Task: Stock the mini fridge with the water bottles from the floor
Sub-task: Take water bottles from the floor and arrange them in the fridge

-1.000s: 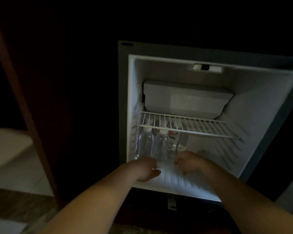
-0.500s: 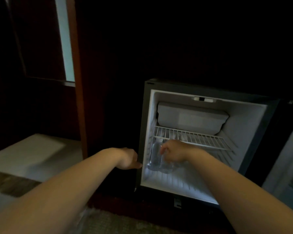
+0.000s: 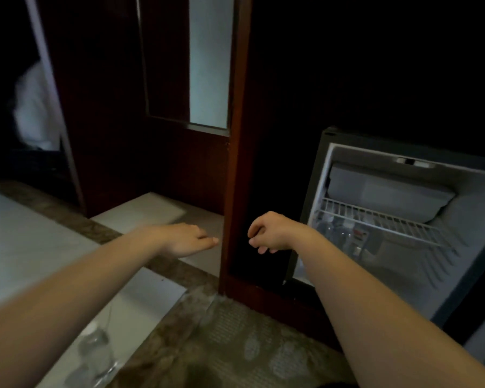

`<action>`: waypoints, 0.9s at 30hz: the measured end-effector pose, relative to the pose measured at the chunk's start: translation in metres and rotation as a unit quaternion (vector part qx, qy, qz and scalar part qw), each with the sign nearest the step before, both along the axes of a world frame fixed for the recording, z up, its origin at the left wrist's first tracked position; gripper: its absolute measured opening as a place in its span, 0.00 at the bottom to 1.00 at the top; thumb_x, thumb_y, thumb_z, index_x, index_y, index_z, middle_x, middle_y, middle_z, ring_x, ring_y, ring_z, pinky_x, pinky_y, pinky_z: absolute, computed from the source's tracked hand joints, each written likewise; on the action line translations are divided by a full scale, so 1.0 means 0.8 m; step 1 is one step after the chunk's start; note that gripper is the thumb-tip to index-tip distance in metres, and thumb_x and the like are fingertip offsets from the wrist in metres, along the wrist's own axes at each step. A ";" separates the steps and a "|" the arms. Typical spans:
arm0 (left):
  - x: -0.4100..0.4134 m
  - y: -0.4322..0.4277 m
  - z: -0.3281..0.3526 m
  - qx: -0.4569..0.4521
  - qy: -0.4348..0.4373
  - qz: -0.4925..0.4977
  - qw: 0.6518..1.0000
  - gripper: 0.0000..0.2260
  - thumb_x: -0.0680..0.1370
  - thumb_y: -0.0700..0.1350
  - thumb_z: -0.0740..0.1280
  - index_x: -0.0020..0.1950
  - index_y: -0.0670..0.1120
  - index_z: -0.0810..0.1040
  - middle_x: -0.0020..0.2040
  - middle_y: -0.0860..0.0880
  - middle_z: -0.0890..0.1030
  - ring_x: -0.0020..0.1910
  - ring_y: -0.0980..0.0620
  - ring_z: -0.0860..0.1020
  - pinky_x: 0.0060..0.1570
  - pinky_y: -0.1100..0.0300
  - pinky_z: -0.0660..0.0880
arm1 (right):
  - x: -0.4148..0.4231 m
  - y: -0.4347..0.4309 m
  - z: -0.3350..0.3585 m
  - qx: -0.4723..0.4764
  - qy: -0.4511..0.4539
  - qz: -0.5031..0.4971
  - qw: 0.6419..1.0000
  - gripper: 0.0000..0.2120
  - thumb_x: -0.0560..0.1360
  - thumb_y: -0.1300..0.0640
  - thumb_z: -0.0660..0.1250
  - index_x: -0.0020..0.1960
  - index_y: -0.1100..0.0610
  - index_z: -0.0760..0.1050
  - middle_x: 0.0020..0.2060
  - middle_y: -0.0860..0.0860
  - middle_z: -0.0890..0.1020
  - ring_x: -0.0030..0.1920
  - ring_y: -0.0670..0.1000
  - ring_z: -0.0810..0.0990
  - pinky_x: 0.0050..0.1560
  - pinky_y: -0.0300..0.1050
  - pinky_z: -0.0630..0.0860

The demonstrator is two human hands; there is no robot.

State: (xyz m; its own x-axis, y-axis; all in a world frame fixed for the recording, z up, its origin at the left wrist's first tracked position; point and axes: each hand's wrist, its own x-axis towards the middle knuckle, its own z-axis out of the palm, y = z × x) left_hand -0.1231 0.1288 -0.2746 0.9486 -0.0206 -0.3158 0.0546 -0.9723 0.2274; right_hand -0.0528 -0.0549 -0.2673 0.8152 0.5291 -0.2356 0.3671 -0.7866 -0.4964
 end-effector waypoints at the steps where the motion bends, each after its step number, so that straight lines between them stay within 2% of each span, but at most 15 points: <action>1: -0.014 0.012 -0.004 -0.007 -0.006 0.015 1.000 0.27 0.80 0.60 0.48 0.73 0.46 0.64 0.73 0.46 0.67 0.71 0.48 0.66 0.70 0.56 0.62 | -0.010 0.014 -0.004 0.006 0.005 0.003 1.000 0.11 0.78 0.58 0.63 0.60 0.57 0.74 0.54 0.55 0.81 0.46 0.49 0.82 0.41 0.39 0.77; 4: -0.059 0.045 -0.023 -0.019 -0.002 0.046 0.999 0.26 0.80 0.60 0.48 0.72 0.47 0.66 0.72 0.47 0.68 0.70 0.49 0.67 0.69 0.56 0.63 | -0.041 0.053 -0.025 0.015 0.019 0.024 0.999 0.11 0.78 0.58 0.64 0.58 0.58 0.75 0.53 0.57 0.81 0.49 0.52 0.82 0.42 0.41 0.76; 6: -0.088 0.063 -0.037 -0.032 0.007 0.059 0.998 0.25 0.81 0.59 0.49 0.72 0.47 0.66 0.72 0.48 0.68 0.70 0.49 0.67 0.70 0.56 0.62 | -0.062 0.075 -0.044 0.033 0.038 0.037 0.998 0.10 0.77 0.58 0.65 0.58 0.60 0.76 0.50 0.56 0.82 0.47 0.52 0.82 0.39 0.40 0.75; 8: -0.120 0.079 -0.056 -0.043 0.017 0.074 0.996 0.24 0.81 0.58 0.50 0.72 0.47 0.65 0.73 0.47 0.67 0.71 0.49 0.66 0.71 0.57 0.61 | -0.086 0.095 -0.069 0.044 0.060 0.054 0.996 0.12 0.77 0.59 0.65 0.59 0.60 0.75 0.46 0.54 0.80 0.46 0.52 0.82 0.40 0.40 0.76; 11: -0.168 0.107 -0.093 -0.054 0.036 0.101 0.993 0.22 0.81 0.55 0.51 0.69 0.45 0.69 0.69 0.45 0.71 0.66 0.47 0.70 0.67 0.57 0.64 | -0.122 0.127 -0.115 0.033 0.107 0.086 0.990 0.12 0.77 0.59 0.65 0.60 0.60 0.75 0.52 0.56 0.80 0.49 0.53 0.82 0.46 0.44 0.78; 14: -0.210 0.128 -0.132 -0.061 0.049 0.129 0.989 0.20 0.81 0.54 0.52 0.68 0.45 0.70 0.68 0.45 0.72 0.65 0.46 0.71 0.65 0.57 0.65 | -0.157 0.151 -0.156 0.013 0.146 0.114 0.983 0.13 0.77 0.59 0.64 0.61 0.60 0.74 0.51 0.56 0.80 0.46 0.52 0.82 0.41 0.41 0.77; 19: -0.273 0.150 -0.192 -0.086 0.091 0.169 0.978 0.20 0.80 0.54 0.58 0.67 0.45 0.71 0.63 0.46 0.76 0.60 0.48 0.74 0.62 0.56 0.68 | -0.210 0.177 -0.208 -0.007 0.181 0.161 0.970 0.14 0.78 0.59 0.63 0.63 0.60 0.73 0.52 0.55 0.79 0.41 0.48 0.80 0.38 0.38 0.74; 22: -0.311 0.155 -0.236 -0.120 0.131 0.172 0.969 0.20 0.77 0.55 0.63 0.65 0.45 0.73 0.60 0.47 0.76 0.59 0.49 0.75 0.62 0.54 0.71 | -0.239 0.185 -0.232 -0.008 0.199 0.185 0.962 0.15 0.78 0.59 0.63 0.63 0.60 0.72 0.55 0.57 0.79 0.46 0.50 0.79 0.41 0.39 0.76; 24: -0.329 0.149 -0.259 -0.153 0.152 0.166 0.962 0.26 0.72 0.59 0.66 0.64 0.44 0.73 0.60 0.46 0.77 0.59 0.48 0.76 0.61 0.53 0.73 | -0.254 0.187 -0.244 -0.009 0.190 0.205 0.960 0.15 0.77 0.59 0.64 0.63 0.59 0.72 0.55 0.57 0.79 0.49 0.52 0.80 0.46 0.43 0.78; 25: -0.337 0.145 -0.270 -0.175 0.156 0.164 0.958 0.28 0.70 0.59 0.67 0.65 0.44 0.72 0.60 0.47 0.77 0.59 0.48 0.76 0.60 0.56 0.73 | -0.261 0.188 -0.249 -0.011 0.181 0.219 0.959 0.15 0.77 0.58 0.64 0.63 0.59 0.73 0.55 0.56 0.80 0.51 0.53 0.80 0.50 0.45 0.78; 27: -0.349 0.136 -0.292 -0.226 0.146 0.165 0.949 0.28 0.72 0.52 0.70 0.69 0.46 0.68 0.61 0.50 0.75 0.59 0.52 0.75 0.56 0.69 0.72 | -0.273 0.191 -0.254 -0.019 0.157 0.257 0.953 0.17 0.76 0.56 0.66 0.64 0.57 0.73 0.57 0.55 0.79 0.54 0.53 0.79 0.55 0.49 0.77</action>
State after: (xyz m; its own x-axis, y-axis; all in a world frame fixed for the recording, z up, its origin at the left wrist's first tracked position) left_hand -0.4020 0.2377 -0.5078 0.8004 0.0664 -0.5958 0.4636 -0.6985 0.5451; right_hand -0.2713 0.0976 -0.4703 0.3361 0.8260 -0.4526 0.5471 -0.5623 -0.6200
